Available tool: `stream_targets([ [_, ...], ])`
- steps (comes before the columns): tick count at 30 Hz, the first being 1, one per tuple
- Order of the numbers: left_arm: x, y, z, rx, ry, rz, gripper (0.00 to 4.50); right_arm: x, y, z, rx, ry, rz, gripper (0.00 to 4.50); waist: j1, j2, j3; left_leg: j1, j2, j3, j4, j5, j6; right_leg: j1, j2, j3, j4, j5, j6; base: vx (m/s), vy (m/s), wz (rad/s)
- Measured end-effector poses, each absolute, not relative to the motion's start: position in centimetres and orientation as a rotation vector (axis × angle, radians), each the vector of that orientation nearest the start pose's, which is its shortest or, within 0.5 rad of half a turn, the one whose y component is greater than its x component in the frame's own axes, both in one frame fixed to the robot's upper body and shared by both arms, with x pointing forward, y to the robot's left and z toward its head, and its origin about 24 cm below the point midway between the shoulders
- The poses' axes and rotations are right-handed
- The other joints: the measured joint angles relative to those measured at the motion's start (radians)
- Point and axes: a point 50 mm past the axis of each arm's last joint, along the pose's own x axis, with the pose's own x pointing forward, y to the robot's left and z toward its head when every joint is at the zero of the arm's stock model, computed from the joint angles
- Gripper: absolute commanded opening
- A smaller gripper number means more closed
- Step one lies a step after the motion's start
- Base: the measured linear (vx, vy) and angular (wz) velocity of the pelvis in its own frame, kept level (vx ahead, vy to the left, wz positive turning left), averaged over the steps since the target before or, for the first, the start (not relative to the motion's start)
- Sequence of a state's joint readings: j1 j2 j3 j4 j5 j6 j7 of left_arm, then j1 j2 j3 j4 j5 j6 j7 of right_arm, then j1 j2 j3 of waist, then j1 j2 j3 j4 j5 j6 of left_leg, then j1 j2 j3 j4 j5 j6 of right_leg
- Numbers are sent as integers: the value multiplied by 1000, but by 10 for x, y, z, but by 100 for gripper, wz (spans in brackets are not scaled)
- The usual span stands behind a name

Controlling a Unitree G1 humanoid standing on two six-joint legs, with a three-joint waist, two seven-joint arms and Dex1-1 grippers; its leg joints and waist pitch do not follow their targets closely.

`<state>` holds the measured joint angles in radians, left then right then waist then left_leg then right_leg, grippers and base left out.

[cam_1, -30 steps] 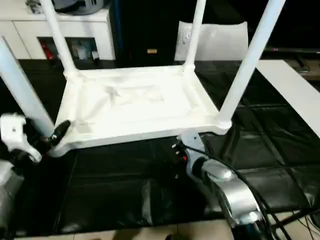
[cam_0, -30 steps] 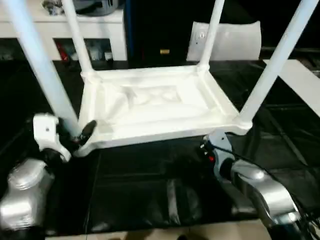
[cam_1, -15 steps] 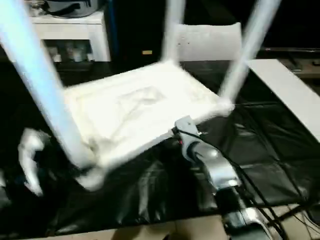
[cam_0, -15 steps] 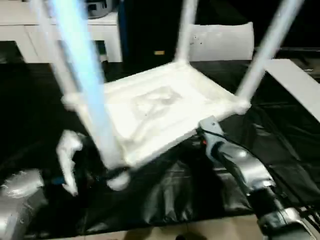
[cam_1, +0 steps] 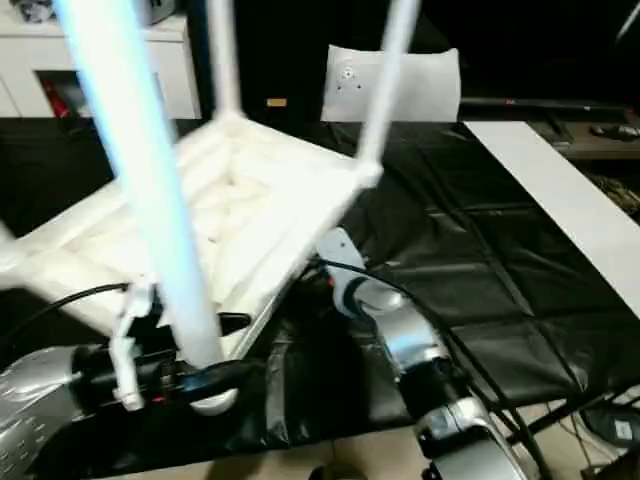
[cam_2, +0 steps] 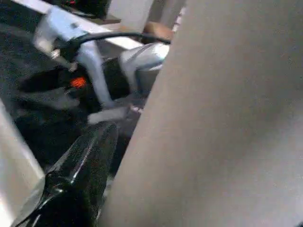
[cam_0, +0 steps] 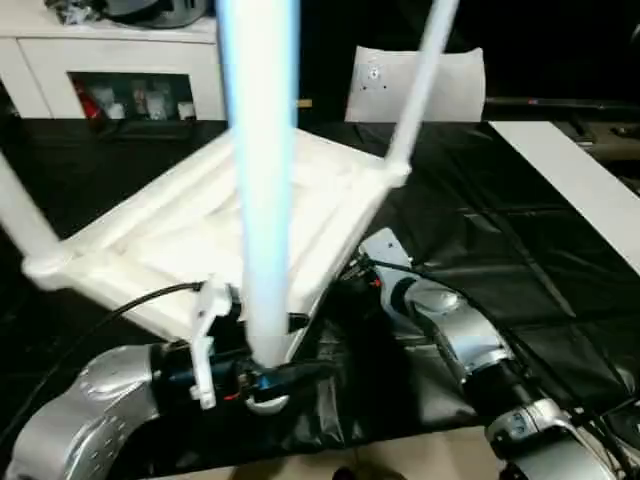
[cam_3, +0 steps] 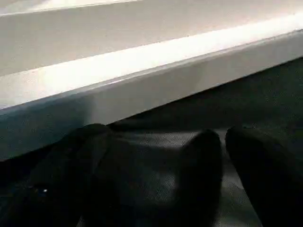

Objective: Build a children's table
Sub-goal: Rotate table base

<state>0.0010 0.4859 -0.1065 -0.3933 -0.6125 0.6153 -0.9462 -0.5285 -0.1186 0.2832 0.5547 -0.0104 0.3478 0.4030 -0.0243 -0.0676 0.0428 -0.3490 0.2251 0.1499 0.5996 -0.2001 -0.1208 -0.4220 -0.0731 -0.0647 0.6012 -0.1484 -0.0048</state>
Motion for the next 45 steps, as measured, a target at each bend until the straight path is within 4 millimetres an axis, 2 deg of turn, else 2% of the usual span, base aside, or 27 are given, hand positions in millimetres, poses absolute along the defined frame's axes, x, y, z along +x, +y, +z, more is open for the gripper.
stream_targets([
  [6,224,117,92,-215,259,-1320,383,325,-72,20,-271,441,697,450,0,-2,0,0,0,0,0,0,0,-1,0,0,1,1,-1,0,0,0],
  [13,243,94,92,-191,212,-1349,383,328,-71,19,-265,434,694,450,5,-2,0,0,0,0,0,0,-1,-1,0,0,1,1,-1,0,0,0],
  [19,261,72,91,-92,132,-1252,383,329,-87,16,-238,422,624,450,16,1,1,-1,-1,0,0,0,-1,0,-1,0,0,1,-1,0,0,0],
  [22,264,69,91,-65,123,-1234,383,324,-105,14,-219,411,579,450,28,9,4,-1,-1,1,0,0,-1,1,-2,0,0,1,-1,0,0,0],
  [25,263,79,91,-16,116,-1250,383,318,-128,16,-192,387,543,450,33,19,6,0,-1,1,0,0,-1,1,-1,0,0,1,-1,0,0,0],
  [29,255,119,72,69,247,-1296,383,304,-163,27,-175,335,539,450,27,35,9,1,0,0,-1,0,-1,1,0,0,0,1,-1,0,0,0],
  [30,254,124,69,79,269,-1300,368,302,-166,30,-169,323,546,450,27,36,9,1,0,1,-1,0,0,1,0,0,0,1,-1,0,0,0],
  [33,253,129,67,104,281,-1340,345,297,-161,43,-143,254,613,450,30,41,9,1,0,0,-1,0,0,1,-1,-1,-1,1,-1,0,0,0],
  [35,254,140,65,144,315,-1362,323,288,-160,52,-148,208,673,450,32,47,7,2,-1,0,-1,0,0,3,-1,-1,-1,1,-1,0,0,0],
  [40,260,163,62,261,386,-1366,290,267,-164,62,-146,212,807,450,39,55,6,1,-1,0,-1,0,0,4,-1,-1,-2,1,-1,0,0,0],
  [41,260,165,62,280,396,-1370,266,263,-163,64,-138,214,830,450,39,56,6,1,-1,0,-1,0,0,4,-2,-1,-2,0,-1,0,0,0],
  [45,263,166,58,331,423,-1374,237,255,-159,71,-138,198,888,450,40,57,6,1,-1,0,-1,0,0,3,-1,-1,-2,0,-1,0,0,0],
])
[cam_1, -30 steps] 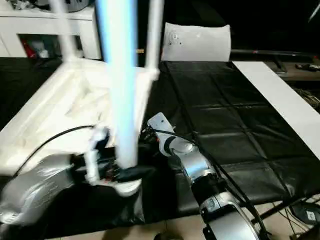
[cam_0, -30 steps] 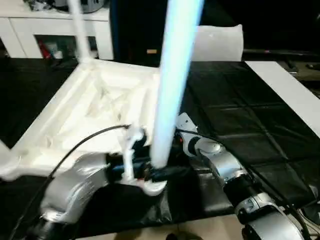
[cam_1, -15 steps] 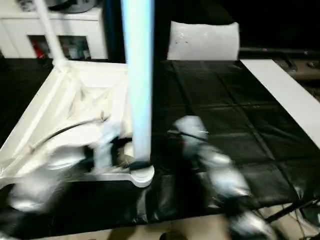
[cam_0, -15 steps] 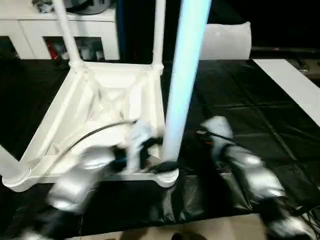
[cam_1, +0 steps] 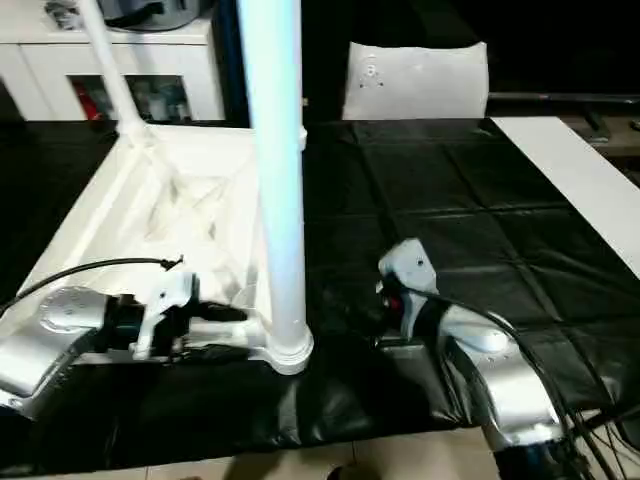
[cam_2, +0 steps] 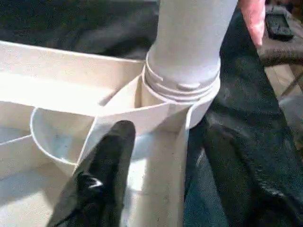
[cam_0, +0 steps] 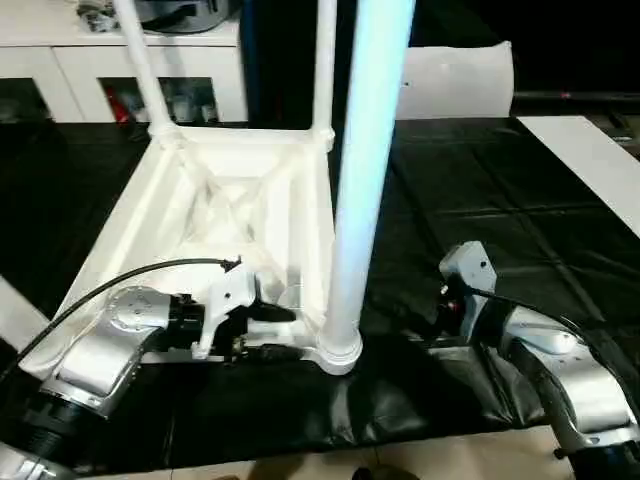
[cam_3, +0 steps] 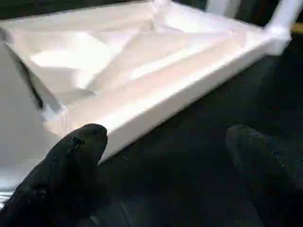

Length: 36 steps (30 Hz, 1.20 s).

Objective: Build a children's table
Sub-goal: Rotate table base, then rotate leg to tighten

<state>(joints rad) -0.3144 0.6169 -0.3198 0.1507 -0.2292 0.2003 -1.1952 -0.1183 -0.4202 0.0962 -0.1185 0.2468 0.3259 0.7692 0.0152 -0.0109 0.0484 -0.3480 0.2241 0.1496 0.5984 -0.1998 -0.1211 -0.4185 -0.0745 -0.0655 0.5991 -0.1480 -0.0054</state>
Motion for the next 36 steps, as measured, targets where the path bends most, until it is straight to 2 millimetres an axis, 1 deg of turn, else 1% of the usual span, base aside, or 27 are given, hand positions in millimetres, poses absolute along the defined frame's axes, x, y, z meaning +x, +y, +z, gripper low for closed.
stream_targets([
  [1,264,168,57,345,426,-1366,237,252,-157,71,-136,213,912,450,1,0,0,0,0,0,0,0,0,0,0,0,0,0,0,0,0,0],
  [2,265,171,55,355,433,-1354,226,249,-156,71,-127,230,938,450,0,0,0,0,0,0,0,0,0,0,0,0,0,0,0,0,0,0],
  [4,265,172,54,360,439,-1355,220,246,-154,71,-106,241,950,450,1,0,0,0,0,0,0,0,0,0,0,0,0,0,0,0,0,0],
  [5,265,173,53,360,444,-1355,209,245,-153,72,-95,239,957,450,2,0,0,0,0,0,0,0,0,0,0,0,-1,0,0,0,0,0],
  [7,265,173,52,362,446,-1355,191,244,-152,73,-88,238,965,450,4,0,0,0,0,0,0,0,0,0,0,0,-2,0,0,0,0,0],
  [9,264,173,52,361,451,-1366,182,244,-152,73,-85,244,971,450,8,0,0,0,0,0,0,0,0,0,0,0,-3,0,0,0,0,0],
  [10,264,173,52,360,454,-1370,169,244,-152,73,-86,244,971,450,9,0,0,0,0,0,0,0,0,0,0,0,-4,0,0,0,0,0],
  [11,264,174,52,361,459,-1374,169,244,-152,73,-86,245,971,450,11,0,0,0,0,0,0,0,0,1,0,0,-4,0,0,0,0,0],
  [15,263,176,52,362,469,-1384,135,244,-152,72,-83,258,966,450,14,1,0,0,0,0,-1,0,0,1,0,-1,-3,0,0,0,0,0],
  [17,263,177,52,363,472,-1388,107,244,-152,71,-83,263,963,450,15,1,0,0,0,0,-1,0,0,1,0,-1,-3,0,0,0,0,0],
  [20,262,177,52,361,476,-1398,96,244,-152,71,-85,266,963,450,15,1,0,0,0,0,-1,0,0,1,0,-1,-3,0,0,0,0,0],
  [22,262,177,52,364,478,-1400,71,244,-152,71,-85,266,963,450,15,1,0,0,0,0,-1,0,0,1,0,-1,-3,0,0,0,0,0],
  [26,261,176,51,381,485,-1412,59,244,-152,71,-88,267,962,450,15,3,-1,0,0,0,-1,0,0,1,0,-1,-3,0,0,0,0,0],
  [27,261,176,51,385,486,-1413,40,244,-152,71,-88,267,962,450,15,3,-1,0,0,0,-1,0,0,1,0,-1,-3,0,0,0,0,0],
  [28,261,176,51,391,488,-1412,31,244,-152,71,-88,267,963,450,15,3,-2,0,0,0,-1,0,0,1,0,-1,-3,0,0,0,0,0],
  [30,261,176,51,400,491,-1416,26,243,-153,71,-94,271,963,450,15,3,-2,0,0,0,-1,0,0,1,0,-1,-3,0,0,0,0,0],
  [33,261,176,52,437,497,-1432,5,243,-153,71,-96,273,971,450,12,3,-2,0,0,0,-1,0,0,1,0,-1,-4,0,0,0,0,0],
  [36,261,176,53,457,498,-1446,5,242,-155,71,-98,279,985,450,10,3,-2,0,0,0,-1,0,0,1,0,0,-4,0,0,0,0,0],
])
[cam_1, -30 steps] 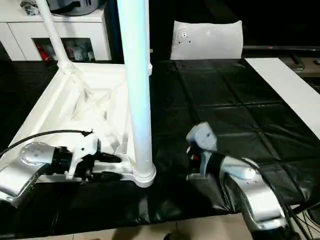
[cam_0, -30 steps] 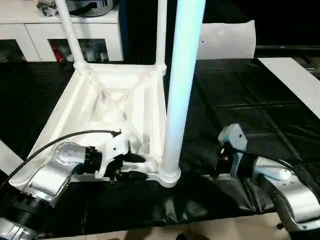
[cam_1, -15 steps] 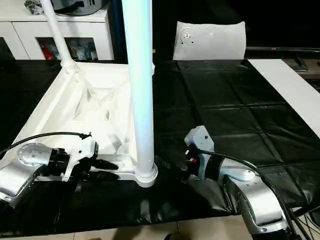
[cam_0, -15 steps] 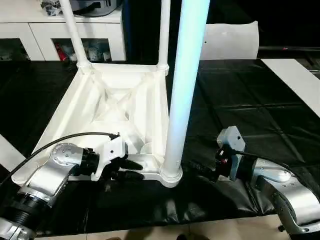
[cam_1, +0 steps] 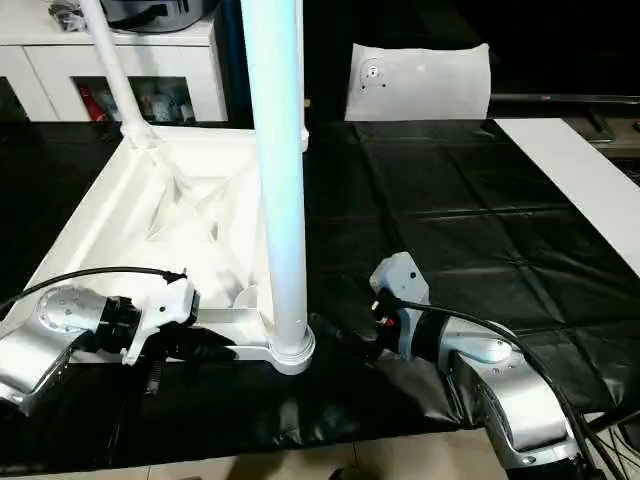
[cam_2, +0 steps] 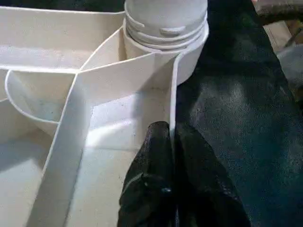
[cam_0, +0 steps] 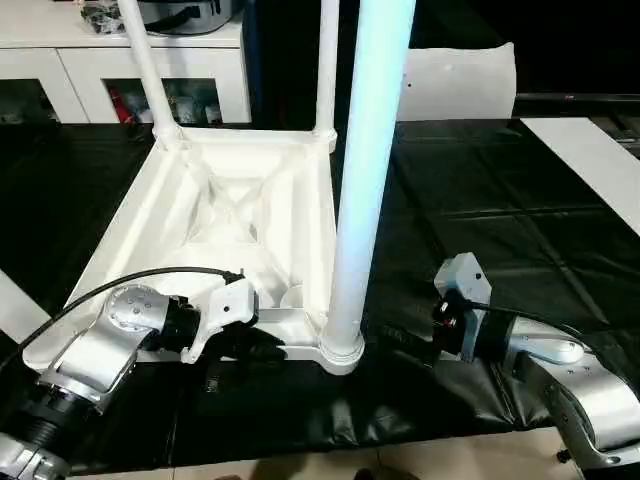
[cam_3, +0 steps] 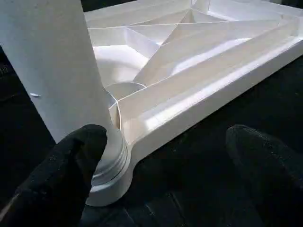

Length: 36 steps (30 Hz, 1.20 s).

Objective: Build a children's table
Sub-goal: Rotate leg to tighten

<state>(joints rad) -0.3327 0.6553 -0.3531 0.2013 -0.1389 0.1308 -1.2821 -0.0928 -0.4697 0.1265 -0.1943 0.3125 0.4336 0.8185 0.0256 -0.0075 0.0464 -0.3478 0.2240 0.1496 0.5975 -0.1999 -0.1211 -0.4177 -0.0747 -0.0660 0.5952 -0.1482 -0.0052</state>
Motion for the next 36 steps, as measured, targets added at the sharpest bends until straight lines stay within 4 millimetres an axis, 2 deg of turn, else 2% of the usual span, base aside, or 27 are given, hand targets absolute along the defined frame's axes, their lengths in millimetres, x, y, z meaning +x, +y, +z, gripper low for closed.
stream_targets([
  [6,263,174,55,462,487,-1469,5,237,-158,76,-68,318,1127,450,5,0,0,0,0,0,-1,0,0,0,0,0,0,0,0,0,0,0],
  [9,265,171,55,473,481,-1489,5,234,-151,80,-43,311,1223,450,7,0,0,0,0,0,-1,0,0,0,0,0,0,0,0,0,0,0],
  [10,265,170,55,473,479,-1498,1,232,-147,80,-23,316,1267,433,7,0,0,0,0,0,-1,0,0,0,0,0,0,0,0,0,0,0],
  [12,267,167,55,484,473,-1520,1,236,-142,80,-15,317,1314,433,9,-1,0,-1,0,0,0,0,0,0,-1,0,0,0,0,0,0,0],
  [13,268,165,56,499,475,-1539,0,241,-140,80,-18,321,1329,410,10,-1,-1,-1,0,0,0,0,0,0,-1,0,0,0,0,0,0,0],
  [16,268,158,55,513,463,-1580,0,248,-139,80,-21,331,1344,401,20,-2,-1,-1,0,0,0,0,0,1,-2,0,1,0,0,0,0,0],
  [20,269,152,56,520,463,-1614,0,252,-137,73,0,376,1383,366,37,-1,-1,-2,0,0,0,0,0,0,-2,0,1,0,0,0,0,0],
  [23,271,151,55,525,463,-1623,0,252,-135,73,3,386,1418,356,40,-1,-1,-2,0,0,0,0,0,2,-2,0,1,0,0,0,0,0],
  [25,272,151,55,527,463,-1625,0,252,-135,71,1,409,1455,324,43,-2,-1,-1,0,0,0,0,0,3,-2,0,1,0,0,0,0,0],
  [28,274,151,55,528,467,-1624,0,255,-138,69,-15,434,1467,315,43,-1,-1,-1,0,0,0,0,0,3,-2,0,1,0,0,0,0,0],
  [30,275,151,55,530,469,-1623,0,256,-139,69,-21,433,1472,285,44,-2,-1,-1,0,0,0,0,0,3,-2,0,2,0,0,0,0,0],
  [33,275,151,55,529,469,-1627,0,257,-139,69,-26,433,1469,274,46,-2,-1,-1,0,0,0,0,0,3,-2,0,2,0,0,0,0,0],
  [34,275,151,55,528,469,-1628,0,257,-140,68,-26,433,1471,246,47,-2,-1,-1,0,0,0,0,0,3,-2,0,2,0,0,0,0,0],
  [36,275,151,55,526,470,-1633,0,257,-140,68,-27,434,1475,237,48,-2,-1,-1,0,0,0,0,0,3,-2,0,2,0,0,0,0,0],
])
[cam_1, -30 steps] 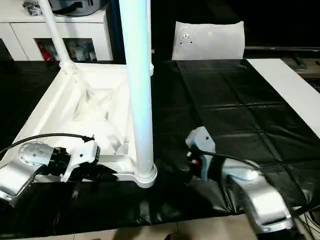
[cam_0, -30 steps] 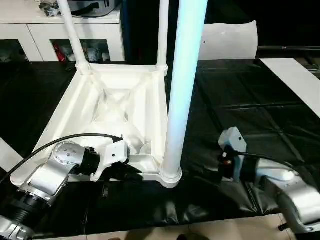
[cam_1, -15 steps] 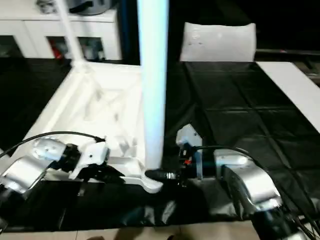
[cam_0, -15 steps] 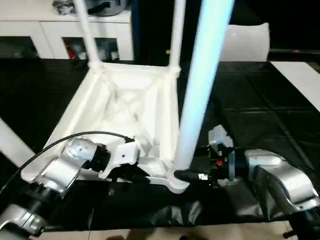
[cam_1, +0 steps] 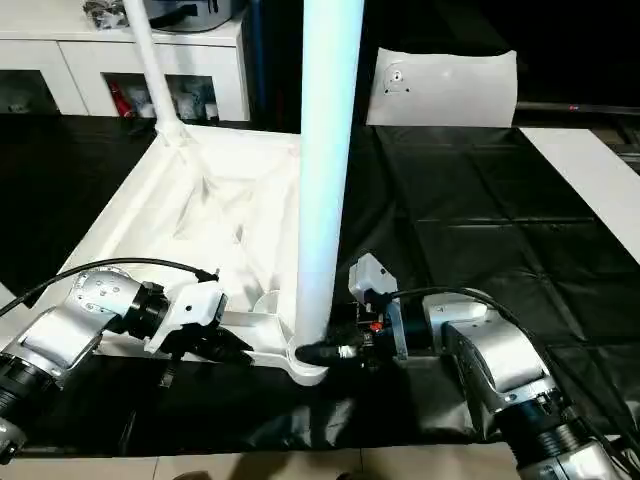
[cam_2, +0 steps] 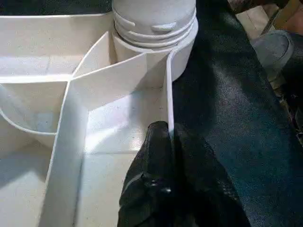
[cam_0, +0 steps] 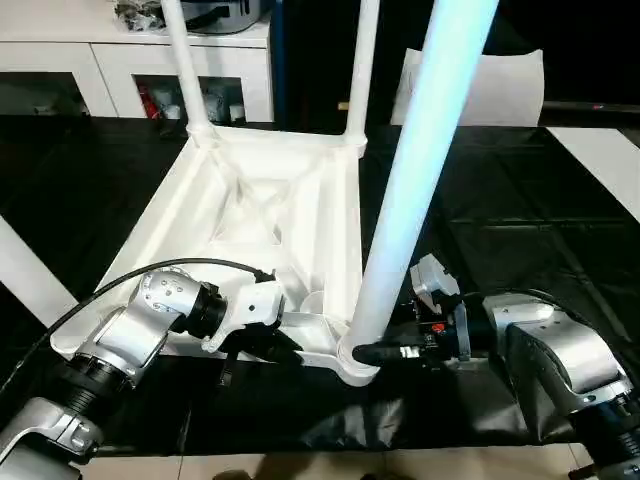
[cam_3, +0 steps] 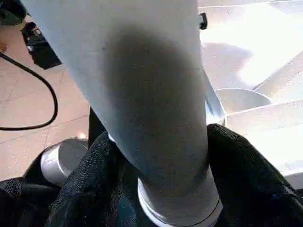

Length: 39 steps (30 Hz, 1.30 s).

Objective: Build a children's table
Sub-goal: Rotate leg to tighten

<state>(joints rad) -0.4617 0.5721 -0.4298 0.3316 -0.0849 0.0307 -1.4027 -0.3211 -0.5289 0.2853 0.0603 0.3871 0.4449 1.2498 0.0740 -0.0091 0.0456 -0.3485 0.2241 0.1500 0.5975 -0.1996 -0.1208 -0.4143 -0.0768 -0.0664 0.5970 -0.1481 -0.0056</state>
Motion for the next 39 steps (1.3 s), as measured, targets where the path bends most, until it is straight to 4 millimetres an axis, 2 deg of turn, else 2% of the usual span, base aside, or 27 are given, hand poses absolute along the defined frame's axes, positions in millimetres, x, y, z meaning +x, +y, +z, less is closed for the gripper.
stream_targets([
  [3,275,150,54,517,472,-1630,0,258,-139,69,-35,431,1475,214,4,0,0,0,0,0,0,0,0,0,0,0,0,0,0,0,0,0],
  [8,274,151,52,472,489,-1584,0,256,-137,67,-14,414,1444,209,6,3,-1,1,0,0,0,0,0,1,0,0,0,0,0,0,0,0],
  [10,276,150,51,435,502,-1526,0,258,-133,64,0,391,1376,207,2,5,-2,3,0,0,0,0,0,1,0,0,0,0,0,0,0,0],
  [13,284,148,48,368,521,-1356,0,270,-123,59,9,345,1156,204,-25,9,0,8,-1,1,1,0,0,2,0,-1,0,0,0,0,0,0],
  [14,288,141,46,333,519,-1290,0,277,-121,58,32,336,1044,204,-42,12,1,9,-1,0,2,0,0,3,0,-3,-4,0,0,0,0,0],
  [16,293,130,45,295,510,-1211,0,288,-118,58,40,331,904,200,-64,14,2,8,-1,-3,5,0,0,2,0,-7,-9,0,0,-22,14,-9],
  [17,295,123,44,274,509,-1167,0,293,-117,57,58,337,830,200,-75,18,0,7,0,-8,3,0,0,5,-1,-15,-19,0,0,0,0,0],
  [20,301,114,43,245,505,-1051,0,306,-104,59,78,338,673,199,-98,28,0,6,0,-11,4,0,0,7,-11,-38,-29,0,0,0,0,0],
  [22,305,103,43,230,497,-985,0,314,-100,61,71,342,581,199,-104,34,1,6,0,-13,4,0,1,9,-17,-55,-40,0,0,0,0,0],
  [25,308,95,43,221,500,-920,0,320,-93,62,53,341,502,199,-121,38,0,0,0,-21,1,-1,1,15,-17,-61,-57,0,0,0,0,0],
  [26,308,94,43,221,499,-912,0,320,-92,61,49,335,493,255,-124,38,0,0,-1,-21,2,-1,2,16,-18,-59,-57,0,0,0,0,0],
  [34,306,100,47,275,481,-960,0,314,-92,62,61,295,529,304,-123,37,0,-2,-2,-21,-2,-2,4,13,-17,-55,-49,9,-8,0,0,0],
  [37,303,106,48,298,470,-1001,0,308,-98,61,58,269,591,337,-118,36,0,-2,-1,-20,-2,-2,3,9,-17,-53,-34,10,-8,0,0,0],
  [39,300,113,49,327,454,-1059,0,301,-105,62,36,252,674,341,-103,35,0,0,0,-20,-7,-2,3,7,-16,-53,-27,11,-8,0,0,0],
])
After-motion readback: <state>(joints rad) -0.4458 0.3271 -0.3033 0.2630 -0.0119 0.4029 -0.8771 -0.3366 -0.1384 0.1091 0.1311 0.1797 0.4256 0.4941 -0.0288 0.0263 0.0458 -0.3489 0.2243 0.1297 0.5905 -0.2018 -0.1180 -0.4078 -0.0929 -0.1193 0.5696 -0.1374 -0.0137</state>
